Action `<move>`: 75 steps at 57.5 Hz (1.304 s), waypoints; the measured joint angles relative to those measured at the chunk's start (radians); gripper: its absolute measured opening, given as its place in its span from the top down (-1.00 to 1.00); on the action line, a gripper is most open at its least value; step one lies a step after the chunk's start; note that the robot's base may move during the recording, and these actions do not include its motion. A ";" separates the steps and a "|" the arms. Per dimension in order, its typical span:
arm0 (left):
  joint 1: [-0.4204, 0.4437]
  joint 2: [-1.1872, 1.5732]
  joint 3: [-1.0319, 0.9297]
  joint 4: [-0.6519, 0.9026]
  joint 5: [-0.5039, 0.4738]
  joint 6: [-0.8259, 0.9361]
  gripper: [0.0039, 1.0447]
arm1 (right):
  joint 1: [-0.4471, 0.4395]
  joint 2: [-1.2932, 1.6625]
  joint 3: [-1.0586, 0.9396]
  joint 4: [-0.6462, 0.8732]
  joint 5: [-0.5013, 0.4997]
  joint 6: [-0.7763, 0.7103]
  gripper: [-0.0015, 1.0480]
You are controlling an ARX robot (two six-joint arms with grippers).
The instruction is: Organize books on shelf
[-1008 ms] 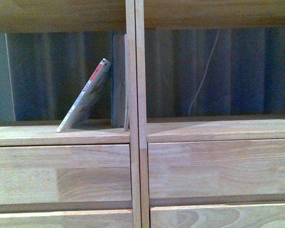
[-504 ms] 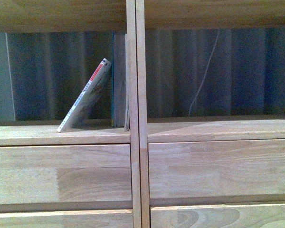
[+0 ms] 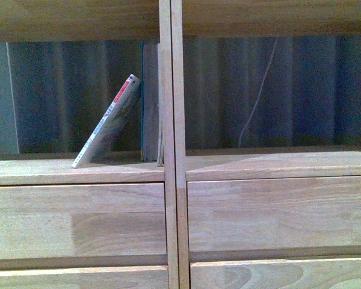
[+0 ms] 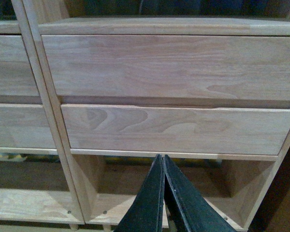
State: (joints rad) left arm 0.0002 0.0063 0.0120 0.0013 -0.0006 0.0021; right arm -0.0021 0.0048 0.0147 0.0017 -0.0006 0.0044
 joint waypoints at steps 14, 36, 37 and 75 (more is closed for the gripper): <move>0.000 0.000 0.000 0.000 0.000 0.000 0.55 | 0.000 0.000 0.000 0.000 0.000 -0.002 0.63; 0.000 0.000 0.000 0.000 0.000 0.000 -0.78 | 0.000 0.000 0.000 0.000 0.000 -0.002 -0.63; 0.000 0.000 0.000 0.000 0.000 0.000 -0.81 | 0.000 0.000 0.000 0.000 0.000 -0.002 -0.65; 0.000 0.000 0.000 0.000 0.000 0.000 -0.86 | 0.000 0.000 0.000 0.000 0.000 -0.002 -0.86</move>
State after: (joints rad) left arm 0.0002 0.0063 0.0120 0.0013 -0.0006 0.0021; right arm -0.0021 0.0051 0.0147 0.0017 -0.0006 0.0029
